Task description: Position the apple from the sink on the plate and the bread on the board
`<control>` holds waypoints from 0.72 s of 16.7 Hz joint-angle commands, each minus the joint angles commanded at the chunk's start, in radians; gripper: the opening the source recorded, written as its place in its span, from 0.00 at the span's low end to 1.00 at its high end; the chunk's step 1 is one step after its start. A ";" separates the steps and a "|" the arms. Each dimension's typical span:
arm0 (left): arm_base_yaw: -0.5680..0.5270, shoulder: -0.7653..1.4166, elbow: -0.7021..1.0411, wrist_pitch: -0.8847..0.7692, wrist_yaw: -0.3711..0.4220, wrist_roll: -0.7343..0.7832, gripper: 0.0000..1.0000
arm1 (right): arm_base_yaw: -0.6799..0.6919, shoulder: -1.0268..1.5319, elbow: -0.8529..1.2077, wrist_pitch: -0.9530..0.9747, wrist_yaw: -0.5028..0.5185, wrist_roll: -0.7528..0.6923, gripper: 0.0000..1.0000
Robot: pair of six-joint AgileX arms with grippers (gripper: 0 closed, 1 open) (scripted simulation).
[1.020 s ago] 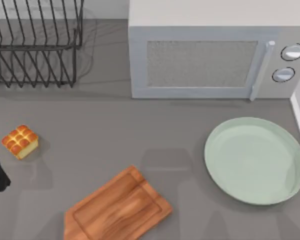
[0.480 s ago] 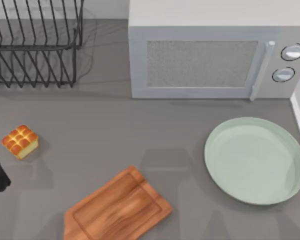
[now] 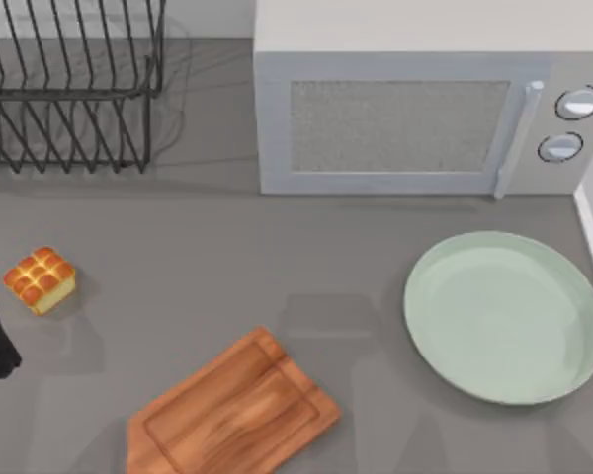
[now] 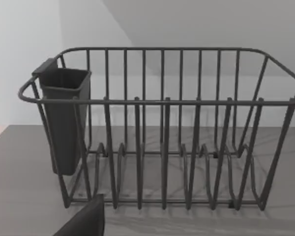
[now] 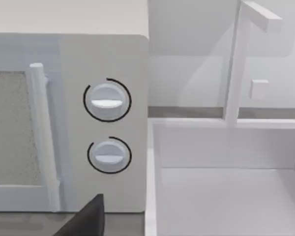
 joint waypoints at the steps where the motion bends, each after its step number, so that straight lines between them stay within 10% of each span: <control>1: 0.000 0.000 0.000 0.000 0.000 0.000 1.00 | -0.008 0.053 0.044 -0.031 0.000 -0.008 1.00; 12: 0.000 0.000 0.000 0.000 0.000 0.000 1.00 | -0.150 1.091 0.796 -0.550 0.001 -0.141 1.00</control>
